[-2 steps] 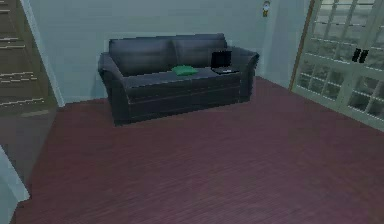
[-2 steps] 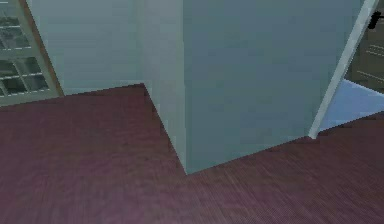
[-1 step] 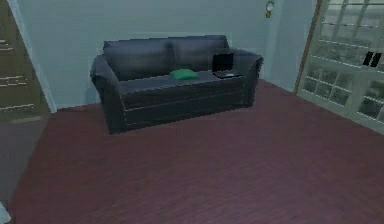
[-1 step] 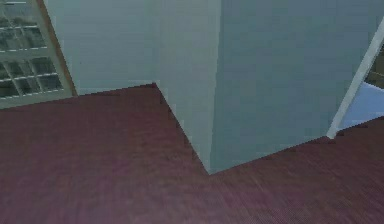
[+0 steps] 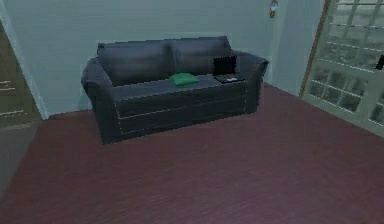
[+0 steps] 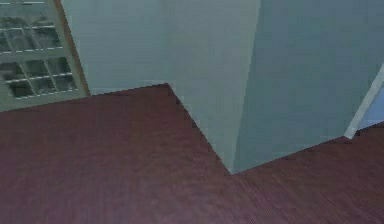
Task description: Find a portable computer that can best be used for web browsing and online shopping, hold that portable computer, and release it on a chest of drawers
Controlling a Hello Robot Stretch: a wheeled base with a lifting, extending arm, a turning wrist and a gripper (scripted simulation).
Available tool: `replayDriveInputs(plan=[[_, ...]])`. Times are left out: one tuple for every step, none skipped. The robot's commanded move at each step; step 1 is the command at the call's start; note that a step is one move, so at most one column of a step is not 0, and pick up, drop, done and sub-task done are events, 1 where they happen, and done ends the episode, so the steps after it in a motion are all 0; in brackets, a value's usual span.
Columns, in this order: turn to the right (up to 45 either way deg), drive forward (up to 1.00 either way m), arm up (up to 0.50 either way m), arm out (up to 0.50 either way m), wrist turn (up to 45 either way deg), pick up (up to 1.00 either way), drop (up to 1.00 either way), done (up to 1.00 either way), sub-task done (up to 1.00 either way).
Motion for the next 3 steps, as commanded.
replayDriveInputs(plan=[[12.0,0.00,0.00,0.00,0.0,0.00,0.00,0.00,0.00],[3.0,0.00,0.00,0.00,0.0,0.00,0.00,0.00,0.00],[0.0,1.00,0.00,0.00,0.0,0.00,0.00,0.00,0.00]])
